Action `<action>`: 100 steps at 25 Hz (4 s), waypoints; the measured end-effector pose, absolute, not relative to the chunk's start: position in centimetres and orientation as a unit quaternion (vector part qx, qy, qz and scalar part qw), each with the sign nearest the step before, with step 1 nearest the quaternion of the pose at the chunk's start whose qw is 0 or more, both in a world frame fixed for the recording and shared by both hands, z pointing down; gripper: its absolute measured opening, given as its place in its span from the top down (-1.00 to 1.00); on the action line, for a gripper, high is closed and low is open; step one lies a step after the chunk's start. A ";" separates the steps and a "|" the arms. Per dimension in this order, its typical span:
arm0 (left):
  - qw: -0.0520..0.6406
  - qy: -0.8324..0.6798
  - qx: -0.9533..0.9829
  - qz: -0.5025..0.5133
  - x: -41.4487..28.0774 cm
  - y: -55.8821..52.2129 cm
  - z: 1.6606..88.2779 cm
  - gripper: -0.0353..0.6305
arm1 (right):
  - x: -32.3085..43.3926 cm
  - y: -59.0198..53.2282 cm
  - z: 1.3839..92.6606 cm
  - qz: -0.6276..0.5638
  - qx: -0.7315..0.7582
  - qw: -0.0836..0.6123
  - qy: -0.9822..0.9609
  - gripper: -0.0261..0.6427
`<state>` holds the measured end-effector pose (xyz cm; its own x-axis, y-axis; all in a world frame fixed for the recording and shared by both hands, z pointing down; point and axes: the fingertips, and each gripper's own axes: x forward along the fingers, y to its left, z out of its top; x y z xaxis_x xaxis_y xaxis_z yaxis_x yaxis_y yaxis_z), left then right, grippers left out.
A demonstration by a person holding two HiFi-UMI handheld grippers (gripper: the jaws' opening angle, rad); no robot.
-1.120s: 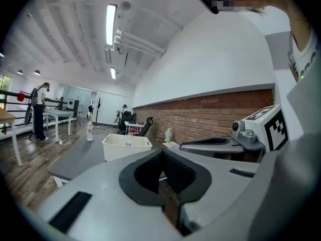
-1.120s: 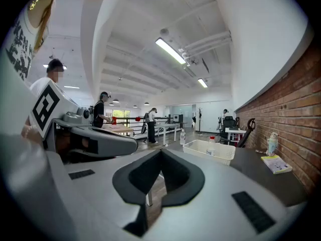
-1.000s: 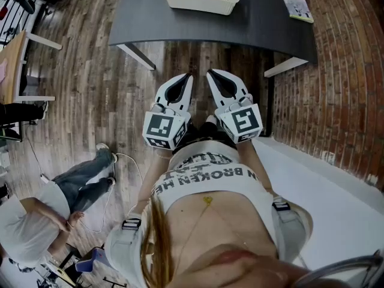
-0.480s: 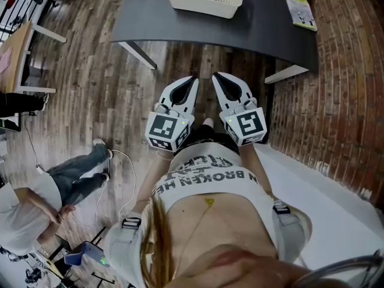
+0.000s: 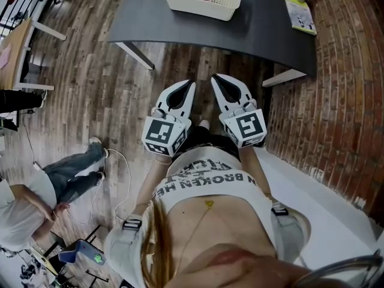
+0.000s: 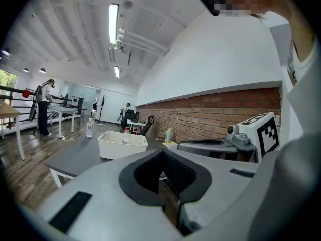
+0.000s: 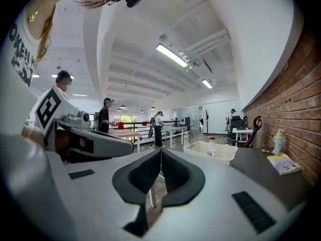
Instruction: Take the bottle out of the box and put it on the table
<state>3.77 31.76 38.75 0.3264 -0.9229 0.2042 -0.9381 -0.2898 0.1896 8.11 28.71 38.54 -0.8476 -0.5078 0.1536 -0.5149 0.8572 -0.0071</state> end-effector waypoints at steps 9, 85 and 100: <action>0.138 -0.572 0.808 0.026 2.4 28.9 39.2 0.89 | 7.7 25.6 38.8 0.032 0.287 0.066 -0.955 0.89; 0.161 -0.577 0.799 0.047 -3.7 -7.7 40.8 0.89 | 0.3 -11.0 39.8 0.037 0.230 0.069 -0.970 0.89; 0.160 -0.485 0.858 0.054 -6.7 -11.2 40.3 0.89 | -1.2 -13.4 39.4 0.042 0.339 0.078 -0.937 0.89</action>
